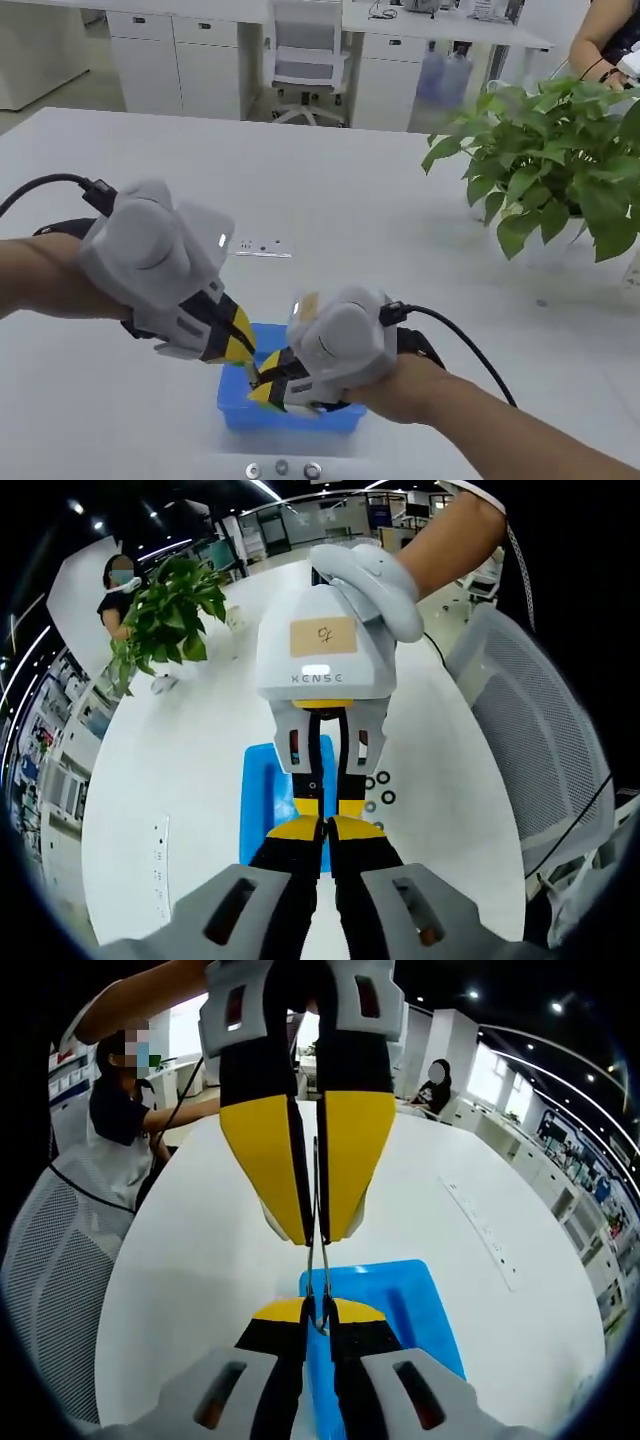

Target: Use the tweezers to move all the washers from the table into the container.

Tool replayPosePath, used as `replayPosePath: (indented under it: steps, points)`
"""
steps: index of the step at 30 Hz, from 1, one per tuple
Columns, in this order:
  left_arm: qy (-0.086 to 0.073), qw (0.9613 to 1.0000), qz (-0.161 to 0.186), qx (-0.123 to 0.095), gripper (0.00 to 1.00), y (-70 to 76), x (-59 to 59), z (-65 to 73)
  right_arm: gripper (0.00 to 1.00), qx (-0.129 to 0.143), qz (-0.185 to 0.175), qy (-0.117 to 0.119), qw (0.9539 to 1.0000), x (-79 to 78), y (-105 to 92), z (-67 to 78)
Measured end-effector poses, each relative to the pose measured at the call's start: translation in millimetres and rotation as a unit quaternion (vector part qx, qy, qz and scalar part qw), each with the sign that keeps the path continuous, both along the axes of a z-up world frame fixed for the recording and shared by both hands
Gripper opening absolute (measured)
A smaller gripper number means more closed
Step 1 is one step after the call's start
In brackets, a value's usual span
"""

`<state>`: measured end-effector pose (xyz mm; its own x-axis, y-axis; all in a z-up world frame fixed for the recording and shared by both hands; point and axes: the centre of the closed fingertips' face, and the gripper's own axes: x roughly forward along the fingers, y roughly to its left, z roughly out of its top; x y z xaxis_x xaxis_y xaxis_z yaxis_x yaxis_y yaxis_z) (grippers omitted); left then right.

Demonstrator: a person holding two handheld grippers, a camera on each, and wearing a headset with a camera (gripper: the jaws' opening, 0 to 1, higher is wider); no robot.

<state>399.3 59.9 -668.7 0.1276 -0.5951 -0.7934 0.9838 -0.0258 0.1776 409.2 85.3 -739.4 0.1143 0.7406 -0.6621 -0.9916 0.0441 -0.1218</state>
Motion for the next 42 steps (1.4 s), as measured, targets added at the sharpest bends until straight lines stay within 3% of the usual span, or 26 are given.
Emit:
replayPosePath:
  steps: [11, 25, 33, 42]
  points:
    - [0.000, 1.0000, 0.005, -0.001, 0.06, 4.9, 17.3, -10.5, 0.10, -0.002, 0.002, 0.005, 1.0000, 16.4, 5.5, -10.5]
    - [0.006, 0.9999, 0.012, 0.002, 0.06, 10.6, 40.6, -36.1, 0.10, -0.001, -0.008, 0.014, 0.9999, 35.8, 9.5, -34.1]
    - [0.007, 0.9999, 0.014, 0.002, 0.06, 12.0, 45.9, -44.8, 0.10, 0.000, -0.014, 0.023, 0.9997, 41.1, 9.5, -43.4]
    - [0.013, 0.9998, 0.012, 0.001, 0.06, 9.8, 44.0, -51.3, 0.10, -0.004, -0.009, 0.029, 0.9995, 40.5, 7.2, -50.7]
